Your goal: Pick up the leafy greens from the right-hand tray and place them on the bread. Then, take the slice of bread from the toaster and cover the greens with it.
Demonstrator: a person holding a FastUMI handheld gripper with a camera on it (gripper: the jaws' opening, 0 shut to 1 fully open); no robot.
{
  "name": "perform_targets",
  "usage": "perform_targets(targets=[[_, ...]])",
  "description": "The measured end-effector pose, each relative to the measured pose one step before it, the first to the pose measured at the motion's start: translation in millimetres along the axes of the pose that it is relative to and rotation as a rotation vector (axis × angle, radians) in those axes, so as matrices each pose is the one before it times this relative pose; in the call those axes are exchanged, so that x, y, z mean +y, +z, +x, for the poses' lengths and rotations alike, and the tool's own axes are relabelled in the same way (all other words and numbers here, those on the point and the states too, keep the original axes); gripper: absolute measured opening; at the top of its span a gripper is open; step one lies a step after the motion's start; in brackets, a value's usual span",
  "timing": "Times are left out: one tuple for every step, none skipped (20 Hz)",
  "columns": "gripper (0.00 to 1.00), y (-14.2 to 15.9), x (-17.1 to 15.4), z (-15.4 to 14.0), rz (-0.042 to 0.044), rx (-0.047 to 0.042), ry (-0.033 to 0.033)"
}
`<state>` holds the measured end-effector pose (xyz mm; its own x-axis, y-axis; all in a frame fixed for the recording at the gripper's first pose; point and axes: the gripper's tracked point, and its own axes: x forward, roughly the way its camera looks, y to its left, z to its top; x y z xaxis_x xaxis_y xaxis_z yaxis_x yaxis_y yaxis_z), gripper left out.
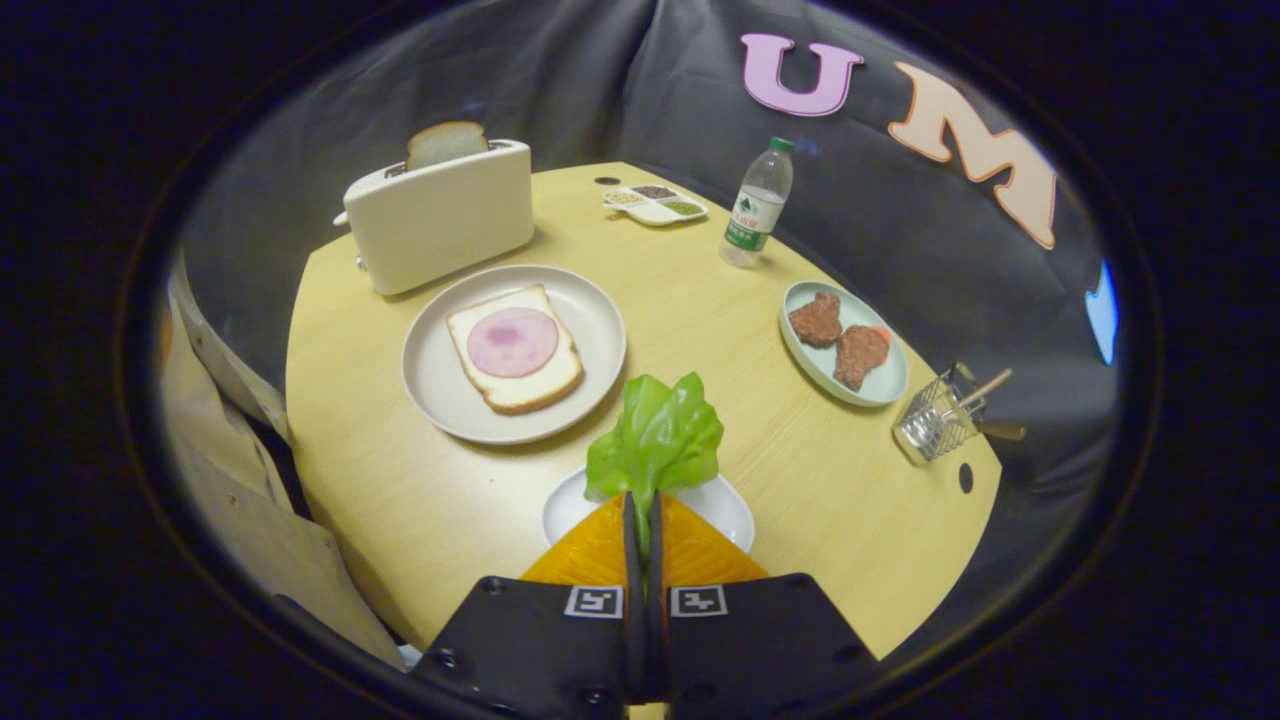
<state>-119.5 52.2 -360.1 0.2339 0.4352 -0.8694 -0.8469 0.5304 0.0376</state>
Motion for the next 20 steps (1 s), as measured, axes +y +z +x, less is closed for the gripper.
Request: perform_targets(targets=[[0.03, 5.31, 2.33, -2.99, -0.00214, -0.00748, -0.00445], [0.03, 5.2, 2.27, -2.9, -0.00227, -0.00567, -0.00299], [0.03, 5.42, 4.08, -2.44, -0.00251, -0.00692, 0.00058], [0.03, 5.5, 3.73, -0.51, -0.00117, -0.0064, 0.00178], [0.03, 4.53, 5.66, 0.68, -0.0003, -0.00571, 0.0051], [0.03, 3.8, 5.33, 1.61, 0.00325, 0.0019, 0.00616], [0.03, 4.83, 4.81, 1.63, -0.003, -0.00368, 0.00269], [0.03, 4.59, 4.73, 2.12, -0.00293, -0.00069, 0.00619], [0.03, 4.05, 5.49, 2.36, -0.00429, -0.00152, 0.00585], [0.03, 4.21, 4.89, 2.05, -0.00471, 0.00045, 0.00783], [0.04, 4.44, 4.35, 3.23, -0.00649, -0.00014, 0.00539], [0.04, 5.95, 3.66, 2.88, -0.00613, -0.00083, 0.00693], [0.04, 4.39, 4.32, 4.21, -0.00463, -0.00101, 0.00863], [0.04, 5.31, 4.86, 3.94, -0.00486, -0.00131, 0.01084], [0.04, 5.77, 4.27, 3.52, -0.00454, -0.00059, 0.00943], [0.04, 4.07, 4.52, 4.88, -0.00472, 0.00105, 0.01063], [0.04, 3.72, 4.97, 4.89, -0.00534, 0.00158, 0.0112], [0.04, 4.28, 4.55, 4.85, -0.00581, 0.00297, 0.01228], [0.04, 3.44, 3.09, 5.62, -0.00643, 0.00679, 0.01324], [0.04, 2.39, 3.58, 4.36, -0.00644, 0.0089, 0.01189]])
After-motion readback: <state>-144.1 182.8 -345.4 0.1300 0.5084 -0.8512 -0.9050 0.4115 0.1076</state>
